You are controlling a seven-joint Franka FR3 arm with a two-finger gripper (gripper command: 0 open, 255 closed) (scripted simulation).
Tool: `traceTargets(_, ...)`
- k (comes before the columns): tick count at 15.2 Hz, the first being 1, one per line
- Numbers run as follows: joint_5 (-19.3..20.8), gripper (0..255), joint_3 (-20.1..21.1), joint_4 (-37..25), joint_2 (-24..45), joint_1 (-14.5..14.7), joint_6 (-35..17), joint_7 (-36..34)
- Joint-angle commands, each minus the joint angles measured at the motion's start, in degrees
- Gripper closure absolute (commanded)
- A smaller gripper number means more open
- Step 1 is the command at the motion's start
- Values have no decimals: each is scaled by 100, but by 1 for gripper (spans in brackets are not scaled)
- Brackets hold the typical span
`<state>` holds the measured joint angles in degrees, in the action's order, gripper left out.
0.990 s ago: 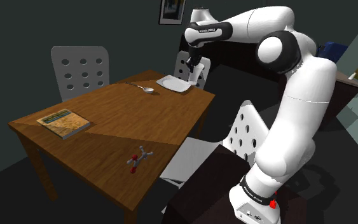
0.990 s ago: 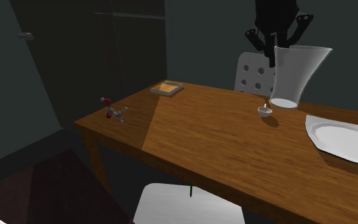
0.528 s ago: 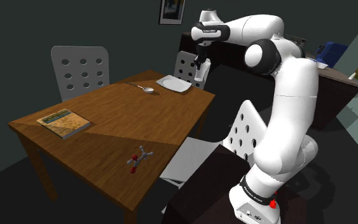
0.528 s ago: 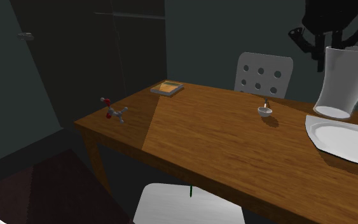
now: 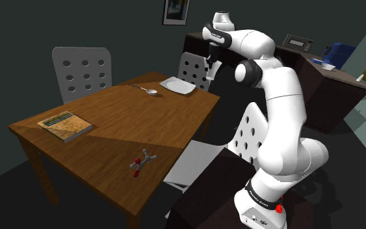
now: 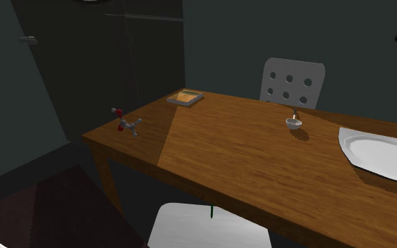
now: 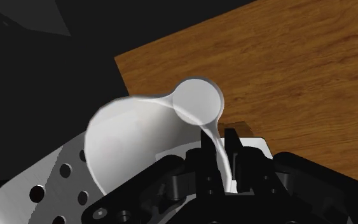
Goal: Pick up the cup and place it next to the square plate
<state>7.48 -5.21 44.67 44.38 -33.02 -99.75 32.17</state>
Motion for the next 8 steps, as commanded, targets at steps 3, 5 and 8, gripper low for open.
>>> traceTargets(3, -49, 255, 1, -521, 394, -136, 106, 136)
traceTargets(5, -32, 255, 1, -80, 232, -121, -171, 97)
traceTargets(8, -13, 255, 0, 401, 90, -105, -505, 47)
